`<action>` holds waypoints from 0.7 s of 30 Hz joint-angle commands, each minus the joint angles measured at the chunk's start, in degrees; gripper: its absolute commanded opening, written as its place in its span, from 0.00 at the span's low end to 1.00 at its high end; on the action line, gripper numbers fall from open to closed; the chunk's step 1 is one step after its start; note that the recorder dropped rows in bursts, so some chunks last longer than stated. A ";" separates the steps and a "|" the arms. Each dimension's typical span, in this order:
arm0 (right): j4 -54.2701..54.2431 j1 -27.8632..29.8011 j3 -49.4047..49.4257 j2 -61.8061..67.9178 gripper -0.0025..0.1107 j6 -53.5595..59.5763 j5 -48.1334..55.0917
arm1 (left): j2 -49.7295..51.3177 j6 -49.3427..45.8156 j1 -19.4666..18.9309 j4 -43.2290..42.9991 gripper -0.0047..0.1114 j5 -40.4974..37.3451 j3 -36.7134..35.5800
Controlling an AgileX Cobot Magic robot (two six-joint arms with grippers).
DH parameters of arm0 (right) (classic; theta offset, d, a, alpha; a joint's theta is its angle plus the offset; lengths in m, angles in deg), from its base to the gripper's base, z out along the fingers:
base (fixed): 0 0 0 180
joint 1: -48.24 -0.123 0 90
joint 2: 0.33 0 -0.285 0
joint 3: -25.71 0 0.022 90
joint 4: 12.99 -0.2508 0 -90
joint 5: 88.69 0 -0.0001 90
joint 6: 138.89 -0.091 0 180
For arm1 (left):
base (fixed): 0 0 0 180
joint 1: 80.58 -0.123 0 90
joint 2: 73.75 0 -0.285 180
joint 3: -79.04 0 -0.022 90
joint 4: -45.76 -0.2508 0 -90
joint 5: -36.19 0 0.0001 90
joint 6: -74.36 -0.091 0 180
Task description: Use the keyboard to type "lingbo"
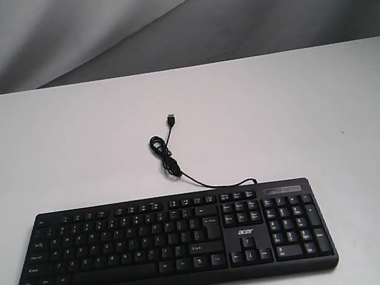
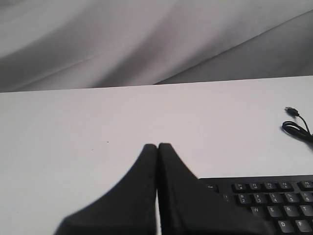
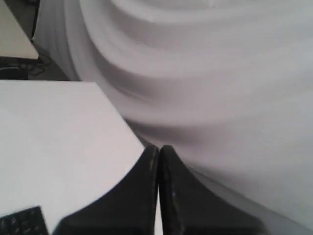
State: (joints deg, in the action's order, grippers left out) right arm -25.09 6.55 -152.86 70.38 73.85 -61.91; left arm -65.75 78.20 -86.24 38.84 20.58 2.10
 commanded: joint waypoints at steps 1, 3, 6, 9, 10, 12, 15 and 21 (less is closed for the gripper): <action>1.80 0.60 0.00 -4.65 0.02 -3.70 -8.99 | -0.21 0.12 -0.06 0.21 0.04 0.39 -0.28; 2.87 2.36 0.00 -6.82 0.02 -9.93 -9.94 | -0.21 0.12 -0.06 0.21 0.04 0.39 -0.28; 7.54 5.66 0.00 -7.75 0.02 -22.48 -8.95 | -0.21 0.12 -0.06 0.21 0.04 0.39 -0.28; 13.61 12.52 0.17 -8.12 0.02 -36.95 -3.88 | -0.21 0.12 -0.06 0.21 0.04 0.39 -0.28; 14.16 15.47 1.17 -8.12 0.02 -39.42 -2.51 | -0.21 0.12 -0.06 0.21 0.04 0.39 -0.28; 14.03 20.98 5.20 -10.17 0.02 -42.21 -1.95 | -0.21 0.12 -0.06 0.21 0.04 0.39 -0.28; 14.08 28.27 14.32 -15.56 0.02 -42.22 -3.77 | -0.21 0.12 -0.06 0.21 0.04 0.39 -0.28; 18.38 38.08 37.92 -32.35 0.02 -41.80 -19.97 | -0.21 0.12 -0.06 0.21 0.04 0.39 -0.28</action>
State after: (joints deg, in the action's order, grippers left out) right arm -9.21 41.28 -123.25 44.82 32.16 -74.96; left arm -65.75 78.20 -86.24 38.84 20.58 2.10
